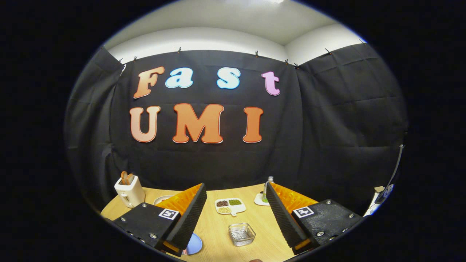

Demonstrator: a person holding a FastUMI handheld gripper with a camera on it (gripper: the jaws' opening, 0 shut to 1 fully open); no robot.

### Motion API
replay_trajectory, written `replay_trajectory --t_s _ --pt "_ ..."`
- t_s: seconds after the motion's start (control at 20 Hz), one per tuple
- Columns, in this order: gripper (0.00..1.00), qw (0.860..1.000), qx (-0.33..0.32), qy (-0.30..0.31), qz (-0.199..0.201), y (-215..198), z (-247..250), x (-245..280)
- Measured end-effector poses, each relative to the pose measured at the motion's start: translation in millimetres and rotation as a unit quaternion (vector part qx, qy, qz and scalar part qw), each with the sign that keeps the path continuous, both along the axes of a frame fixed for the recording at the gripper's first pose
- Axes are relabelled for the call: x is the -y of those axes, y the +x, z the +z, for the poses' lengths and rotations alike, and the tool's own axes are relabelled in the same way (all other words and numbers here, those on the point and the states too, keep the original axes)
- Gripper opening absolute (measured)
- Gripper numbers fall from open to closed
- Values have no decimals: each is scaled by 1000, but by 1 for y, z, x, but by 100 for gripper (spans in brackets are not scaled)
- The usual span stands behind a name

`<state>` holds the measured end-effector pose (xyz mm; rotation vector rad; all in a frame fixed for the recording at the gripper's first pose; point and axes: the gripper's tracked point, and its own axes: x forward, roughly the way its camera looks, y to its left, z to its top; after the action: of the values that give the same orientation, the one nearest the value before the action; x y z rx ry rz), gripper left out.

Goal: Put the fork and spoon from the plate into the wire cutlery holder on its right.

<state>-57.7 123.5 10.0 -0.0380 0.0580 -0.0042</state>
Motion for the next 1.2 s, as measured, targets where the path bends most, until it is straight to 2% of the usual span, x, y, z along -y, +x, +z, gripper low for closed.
replay_trajectory --t_s 0.2,0.5,1.0,1.2 --pt "98 999 -14 0 40 0 -19 -28" --pt "98 992 -75 -4 99 2 -96 -82" --pt "98 972 -196 -38 124 -7 -245 -136" --pt "96 961 -237 -59 131 -14 -289 -145"
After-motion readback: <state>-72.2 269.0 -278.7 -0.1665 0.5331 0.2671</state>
